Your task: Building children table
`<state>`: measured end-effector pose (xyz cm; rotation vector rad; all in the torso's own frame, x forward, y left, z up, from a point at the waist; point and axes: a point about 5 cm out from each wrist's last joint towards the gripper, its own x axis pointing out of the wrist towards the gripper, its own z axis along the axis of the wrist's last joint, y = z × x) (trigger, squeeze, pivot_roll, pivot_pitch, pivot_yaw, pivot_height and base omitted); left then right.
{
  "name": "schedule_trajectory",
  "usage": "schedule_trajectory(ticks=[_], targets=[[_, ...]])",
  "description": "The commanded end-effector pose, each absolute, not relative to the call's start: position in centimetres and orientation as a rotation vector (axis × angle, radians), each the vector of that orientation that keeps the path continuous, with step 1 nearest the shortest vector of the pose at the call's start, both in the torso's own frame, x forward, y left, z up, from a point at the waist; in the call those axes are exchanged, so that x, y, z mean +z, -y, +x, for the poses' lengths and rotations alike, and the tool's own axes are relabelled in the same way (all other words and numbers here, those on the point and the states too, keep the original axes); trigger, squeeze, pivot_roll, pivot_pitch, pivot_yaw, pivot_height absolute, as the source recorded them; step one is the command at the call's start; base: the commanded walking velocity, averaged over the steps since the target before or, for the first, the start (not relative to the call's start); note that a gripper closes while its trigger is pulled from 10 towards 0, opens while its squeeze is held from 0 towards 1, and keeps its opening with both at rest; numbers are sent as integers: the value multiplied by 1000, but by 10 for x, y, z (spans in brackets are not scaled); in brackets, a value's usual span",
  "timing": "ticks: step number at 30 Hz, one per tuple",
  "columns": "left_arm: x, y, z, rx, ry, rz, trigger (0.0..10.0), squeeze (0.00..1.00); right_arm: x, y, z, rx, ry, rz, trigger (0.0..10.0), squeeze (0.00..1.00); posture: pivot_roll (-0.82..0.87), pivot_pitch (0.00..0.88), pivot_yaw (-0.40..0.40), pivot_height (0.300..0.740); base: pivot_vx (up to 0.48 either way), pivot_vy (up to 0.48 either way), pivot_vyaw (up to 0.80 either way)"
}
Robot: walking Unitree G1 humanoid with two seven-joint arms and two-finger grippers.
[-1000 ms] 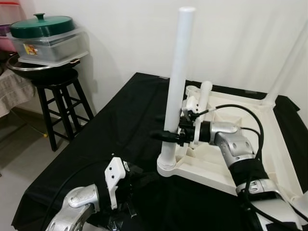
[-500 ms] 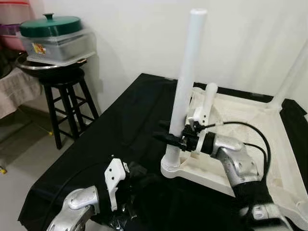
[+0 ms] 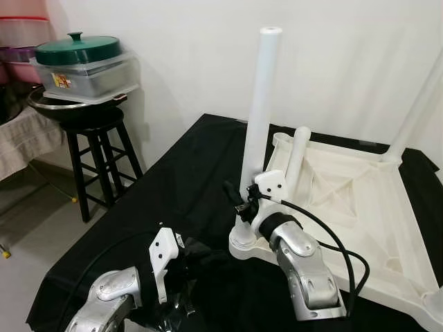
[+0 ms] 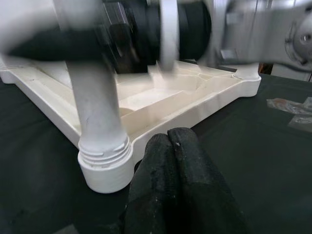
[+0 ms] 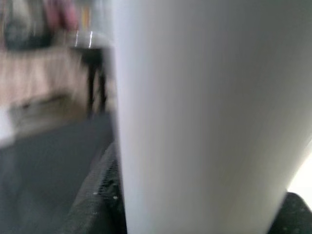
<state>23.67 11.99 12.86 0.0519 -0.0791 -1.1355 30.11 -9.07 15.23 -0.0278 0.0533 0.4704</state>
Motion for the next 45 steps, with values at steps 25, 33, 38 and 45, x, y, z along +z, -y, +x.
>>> schedule_trajectory(ticks=[25, 33, 38, 45], targets=[[126, -119, 243, -1127, 66, 40, 10000, 0, 185, 137, 348, 1190, -63, 4, 7412, 0, -31, 0, -64, 740, 0, 0, 0], [126, -121, 243, -1126, 62, 34, 10000, 0, 184, 141, 346, 1253, -39, 64, 0, 0, -33, 0, -58, 740, 0, 0, 0], [126, -121, 243, -1125, 63, 32, 10000, 0, 174, 145, 343, 1114, -7, 37, 0, 0, -36, 0, -60, 740, 0, 0, 0], [128, -126, 241, -1122, 62, 36, 10000, 0, 123, 138, 304, 184, -178, 204, 0, 0, -32, 0, -67, 740, 0, 0, 0]])
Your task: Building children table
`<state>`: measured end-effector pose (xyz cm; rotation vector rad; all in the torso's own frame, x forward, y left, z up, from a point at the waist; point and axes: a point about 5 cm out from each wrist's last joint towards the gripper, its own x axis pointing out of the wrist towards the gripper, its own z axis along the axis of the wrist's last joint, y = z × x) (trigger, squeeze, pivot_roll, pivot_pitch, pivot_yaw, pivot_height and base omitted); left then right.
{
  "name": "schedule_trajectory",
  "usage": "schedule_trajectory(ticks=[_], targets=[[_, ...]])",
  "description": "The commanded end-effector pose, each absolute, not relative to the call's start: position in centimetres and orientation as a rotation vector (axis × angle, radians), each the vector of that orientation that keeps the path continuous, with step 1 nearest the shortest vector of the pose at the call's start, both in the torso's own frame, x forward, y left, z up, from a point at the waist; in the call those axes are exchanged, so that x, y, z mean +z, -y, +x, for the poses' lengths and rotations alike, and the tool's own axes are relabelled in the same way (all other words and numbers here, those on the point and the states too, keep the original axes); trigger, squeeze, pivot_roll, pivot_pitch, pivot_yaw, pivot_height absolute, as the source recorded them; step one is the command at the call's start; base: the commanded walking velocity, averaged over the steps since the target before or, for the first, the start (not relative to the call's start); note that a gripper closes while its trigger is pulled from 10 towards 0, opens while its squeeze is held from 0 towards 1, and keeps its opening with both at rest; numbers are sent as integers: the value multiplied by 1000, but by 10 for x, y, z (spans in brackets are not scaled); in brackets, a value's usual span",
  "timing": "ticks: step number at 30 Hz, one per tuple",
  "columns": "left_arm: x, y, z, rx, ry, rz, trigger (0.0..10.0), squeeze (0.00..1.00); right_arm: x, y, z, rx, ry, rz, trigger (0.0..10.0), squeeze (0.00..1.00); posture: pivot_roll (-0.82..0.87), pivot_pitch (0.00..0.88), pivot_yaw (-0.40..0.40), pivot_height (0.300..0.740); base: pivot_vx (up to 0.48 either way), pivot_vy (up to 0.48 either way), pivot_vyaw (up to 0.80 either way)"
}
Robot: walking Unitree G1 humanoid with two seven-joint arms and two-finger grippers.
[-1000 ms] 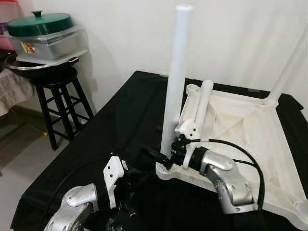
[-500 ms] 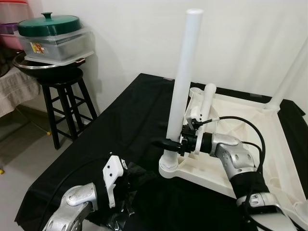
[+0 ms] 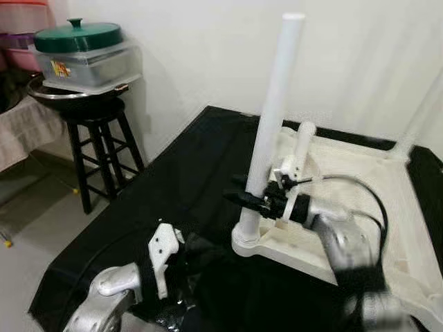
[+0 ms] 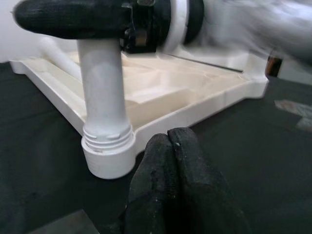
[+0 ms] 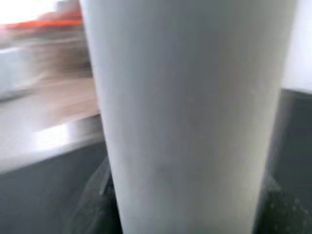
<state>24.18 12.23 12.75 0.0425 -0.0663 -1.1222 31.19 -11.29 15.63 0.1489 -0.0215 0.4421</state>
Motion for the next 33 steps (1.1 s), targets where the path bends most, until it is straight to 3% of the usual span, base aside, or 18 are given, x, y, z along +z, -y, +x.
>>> schedule_trajectory(ticks=[1, 3, 6, 13, 14, 15, 17, 19, 20, 24, 25, 33], targets=[[128, -126, 241, -1122, 62, 36, 10000, 0, 123, 138, 304, 184, -178, 204, 0, 0, -32, 0, -67, 740, 0, 0, 0], [127, -128, 241, -1126, 54, 37, 10000, 0, 133, 117, 290, 258, -156, 64, 0, 0, -77, 0, -22, 740, 0, 0, 0], [126, -127, 242, -1129, 50, 28, 10000, 0, 118, 119, 294, 316, -247, 60, 0, 0, -52, 0, -40, 740, 0, 0, 0], [126, -129, 241, -1114, 55, 33, 10000, 0, 125, 111, 295, 338, -202, 24, 0, 0, -39, 0, -49, 740, 0, 0, 0], [126, -129, 241, -1112, 54, 31, 10000, 0, 127, 111, 293, 323, -201, 48, 10000, 0, -39, 0, -45, 740, 0, 0, 0], [125, -129, 241, -1118, 51, 30, 10000, 0, 131, 109, 291, 355, -198, 81, 10000, 1000, -36, 0, -41, 740, 0, 0, 0], [125, -129, 241, -1118, 51, 30, 10000, 0, 131, 109, 291, 355, -198, 81, 10000, 1000, -36, 0, -41, 740, 0, 0, 0], [125, -128, 241, -1130, 44, 31, 10000, 0, 145, 105, 292, 540, -135, 106, 10000, 1000, -33, 0, -37, 740, 0, 0, 0], [125, -128, 241, -1130, 44, 31, 10000, 0, 145, 105, 292, 540, -135, 106, 10000, 1000, -33, 0, -37, 740, 0, 0, 0], [124, -126, 240, -1129, 45, 31, 10000, 0, 167, 118, 302, 839, -26, 22, 10000, 957, -15, 0, -47, 740, 0, 0, 0], [123, -125, 240, -1127, 47, 33, 10000, 0, 178, 136, 310, 1023, -12, -48, 10000, 0, -10, 0, -51, 740, 0, 0, 0], [122, -124, 242, -1130, 43, 42, 10000, 0, 200, 154, 335, 1204, -11, -131, 10000, 0, 7, 0, -49, 740, 0, 0, 0]])
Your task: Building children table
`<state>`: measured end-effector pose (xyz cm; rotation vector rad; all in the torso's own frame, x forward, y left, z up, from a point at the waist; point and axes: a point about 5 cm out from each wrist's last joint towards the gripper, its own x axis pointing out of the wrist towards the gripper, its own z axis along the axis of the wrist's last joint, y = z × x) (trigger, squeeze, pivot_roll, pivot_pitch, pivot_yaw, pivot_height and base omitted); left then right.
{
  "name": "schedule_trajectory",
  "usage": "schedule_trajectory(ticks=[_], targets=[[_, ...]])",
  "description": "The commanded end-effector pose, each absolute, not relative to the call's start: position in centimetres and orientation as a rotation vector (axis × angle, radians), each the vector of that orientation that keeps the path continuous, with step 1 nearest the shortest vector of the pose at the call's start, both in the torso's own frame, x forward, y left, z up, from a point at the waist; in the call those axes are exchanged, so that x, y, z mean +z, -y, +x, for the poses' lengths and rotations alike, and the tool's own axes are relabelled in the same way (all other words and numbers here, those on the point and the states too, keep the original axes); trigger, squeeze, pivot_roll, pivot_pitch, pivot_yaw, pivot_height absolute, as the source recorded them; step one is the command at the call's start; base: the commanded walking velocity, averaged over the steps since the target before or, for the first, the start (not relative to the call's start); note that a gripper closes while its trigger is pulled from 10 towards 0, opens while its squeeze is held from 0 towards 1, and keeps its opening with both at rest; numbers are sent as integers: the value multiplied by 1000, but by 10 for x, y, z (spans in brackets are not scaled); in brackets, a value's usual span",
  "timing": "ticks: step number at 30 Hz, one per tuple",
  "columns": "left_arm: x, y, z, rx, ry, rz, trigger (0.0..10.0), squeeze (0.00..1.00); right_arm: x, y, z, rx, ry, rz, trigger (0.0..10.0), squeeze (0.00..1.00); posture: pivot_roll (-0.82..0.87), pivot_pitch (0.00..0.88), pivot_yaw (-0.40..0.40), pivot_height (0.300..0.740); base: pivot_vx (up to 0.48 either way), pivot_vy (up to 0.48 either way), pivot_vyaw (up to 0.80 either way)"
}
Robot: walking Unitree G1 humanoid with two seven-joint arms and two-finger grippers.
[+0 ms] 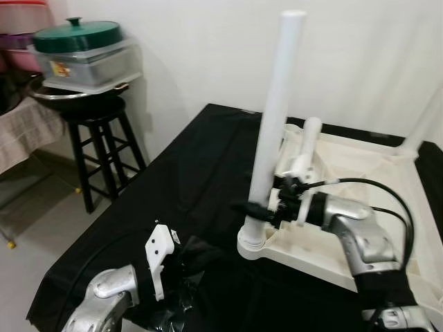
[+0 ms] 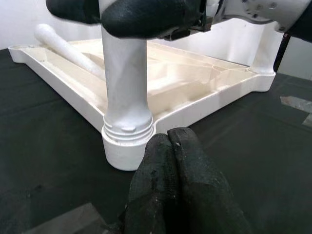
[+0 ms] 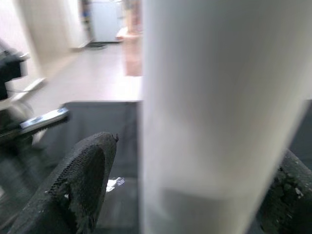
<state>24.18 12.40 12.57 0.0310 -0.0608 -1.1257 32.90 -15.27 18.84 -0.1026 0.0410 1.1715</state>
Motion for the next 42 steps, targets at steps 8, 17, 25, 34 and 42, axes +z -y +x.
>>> schedule_trajectory(ticks=[8, 17, 25, 34, 42], targets=[[122, -124, 243, -1129, 41, 47, 10000, 0, 211, 155, 348, 1355, -24, -102, 0, 0, 20, 0, -54, 740, 0, 0, 0], [122, -125, 242, -1126, 46, 41, 10000, 0, 195, 167, 340, 1377, -57, -76, 0, 0, 4, 0, -48, 740, 0, 0, 0], [125, -127, 239, -1124, 54, 31, 10000, 0, 160, 142, 312, 1141, -48, -31, 0, 0, -8, 0, -68, 740, 0, 0, 0], [126, -128, 242, -1142, 47, 31, 10000, 0, 127, 103, 296, 462, -213, -59, 0, 0, -43, 0, -42, 740, 0, 0, 0], [128, -127, 242, -1115, 69, 24, 10000, 0, 129, 102, 297, 515, -228, 11, 10000, 655, -42, 0, -49, 740, 0, 0, 0]])
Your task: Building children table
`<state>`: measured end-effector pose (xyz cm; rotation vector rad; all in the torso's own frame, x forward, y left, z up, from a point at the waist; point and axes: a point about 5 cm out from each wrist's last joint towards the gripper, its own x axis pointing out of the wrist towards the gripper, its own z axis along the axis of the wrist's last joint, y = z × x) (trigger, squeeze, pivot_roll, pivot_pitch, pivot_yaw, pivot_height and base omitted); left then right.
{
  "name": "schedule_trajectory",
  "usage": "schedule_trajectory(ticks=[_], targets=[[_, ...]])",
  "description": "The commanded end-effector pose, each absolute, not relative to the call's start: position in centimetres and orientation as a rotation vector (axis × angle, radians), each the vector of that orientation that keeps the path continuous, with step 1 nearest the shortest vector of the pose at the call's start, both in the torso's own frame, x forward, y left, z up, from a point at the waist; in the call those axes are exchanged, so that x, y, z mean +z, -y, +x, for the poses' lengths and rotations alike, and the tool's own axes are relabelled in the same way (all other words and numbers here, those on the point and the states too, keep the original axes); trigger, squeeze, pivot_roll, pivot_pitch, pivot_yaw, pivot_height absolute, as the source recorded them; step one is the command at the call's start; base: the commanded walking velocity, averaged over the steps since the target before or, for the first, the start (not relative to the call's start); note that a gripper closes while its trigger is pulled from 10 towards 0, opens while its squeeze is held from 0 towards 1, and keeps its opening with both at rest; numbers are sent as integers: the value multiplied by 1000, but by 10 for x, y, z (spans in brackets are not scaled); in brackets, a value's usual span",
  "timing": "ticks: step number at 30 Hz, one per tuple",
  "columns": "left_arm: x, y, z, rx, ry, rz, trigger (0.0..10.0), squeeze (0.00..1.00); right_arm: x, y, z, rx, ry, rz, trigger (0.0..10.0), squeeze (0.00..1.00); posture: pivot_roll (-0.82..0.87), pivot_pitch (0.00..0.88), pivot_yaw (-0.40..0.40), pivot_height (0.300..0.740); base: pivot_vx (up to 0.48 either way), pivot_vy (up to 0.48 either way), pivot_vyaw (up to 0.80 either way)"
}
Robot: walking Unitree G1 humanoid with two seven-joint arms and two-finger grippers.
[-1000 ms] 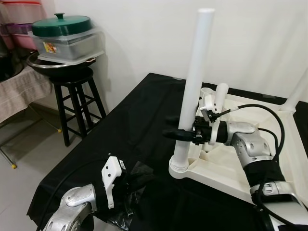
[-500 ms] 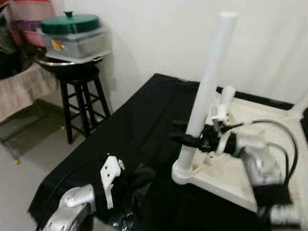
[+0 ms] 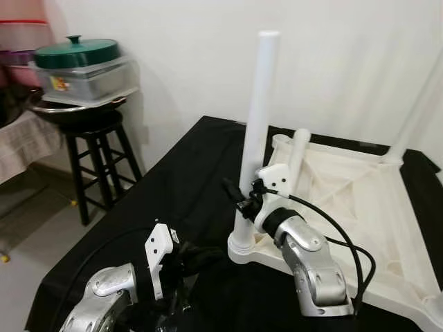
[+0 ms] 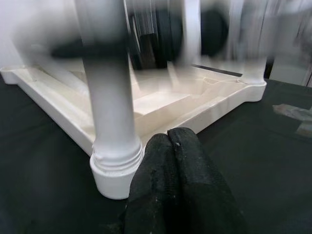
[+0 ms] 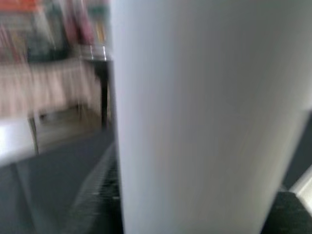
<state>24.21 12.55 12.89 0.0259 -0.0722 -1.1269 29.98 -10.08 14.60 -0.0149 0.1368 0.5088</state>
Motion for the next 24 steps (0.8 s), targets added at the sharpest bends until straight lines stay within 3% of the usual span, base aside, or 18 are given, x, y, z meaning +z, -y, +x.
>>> schedule_trajectory(ticks=[1, 2, 3, 4, 5, 6, 7, 8, 12, 16, 21, 22, 24], targets=[[128, -127, 242, -1115, 69, 24, 10000, 0, 129, 102, 297, 515, -228, 11, 10000, 655, -42, 0, -49, 740, 0, 0, 0], [128, -127, 242, -1122, 64, 25, 10000, 0, 138, 100, 298, 634, -187, 39, 10000, 1000, -42, 0, -49, 740, 0, 0, 0], [128, -127, 242, -1122, 64, 25, 10000, 0, 138, 100, 298, 634, -187, 39, 10000, 1000, -42, 0, -49, 740, 0, 0, 0], [128, -128, 242, -1131, 59, 27, 10000, 0, 151, 99, 298, 784, -126, 27, 10000, 1000, -46, 0, -39, 740, 0, 0, 0], [128, -128, 242, -1131, 59, 27, 10000, 0, 151, 99, 298, 784, -126, 27, 10000, 1000, -46, 0, -39, 740, 0, 0, 0], [129, -128, 240, -1140, 55, 27, 10000, 0, 164, 100, 297, 912, -68, -19, 10000, 1000, -46, 0, -37, 740, 0, 0, 0], [130, -128, 239, -1147, 54, 28, 10000, 0, 173, 103, 298, 1039, -45, -61, 10000, 196, -37, 0, -45, 740, 0, 0, 0], [131, -128, 237, -1151, 55, 29, 10000, 0, 178, 108, 300, 1119, -32, -107, 10000, 0, -25, 0, -50, 740, 0, 0, 0], [134, -127, 235, -1158, 58, 36, 10000, 0, 183, 115, 304, 1209, -31, -147, 10000, 0, -22, 0, -53, 740, 0, 0, 0], [138, -128, 233, -1169, 58, 61, 10000, 0, 208, 124, 339, 1318, -38, -165, 10000, 0, 1, 4, -71, 740, 0, 0, 0], [140, -128, 233, -1174, 54, 67, 10000, 0, 222, 125, 356, 1362, -37, -121, 10000, 0, 23, 13, -80, 740, 0, 0, 0], [141, -128, 233, -1173, 54, 67, 10000, 0, 224, 126, 358, 1395, -42, -120, 1569, 0, 29, 18, -79, 740, 0, 0, 0], [141, -128, 233, -1173, 54, 67, 10000, 0, 224, 126, 358, 1395, -42, -120, 1569, 0, 29, 18, -79, 740, 0, 0, 0]])
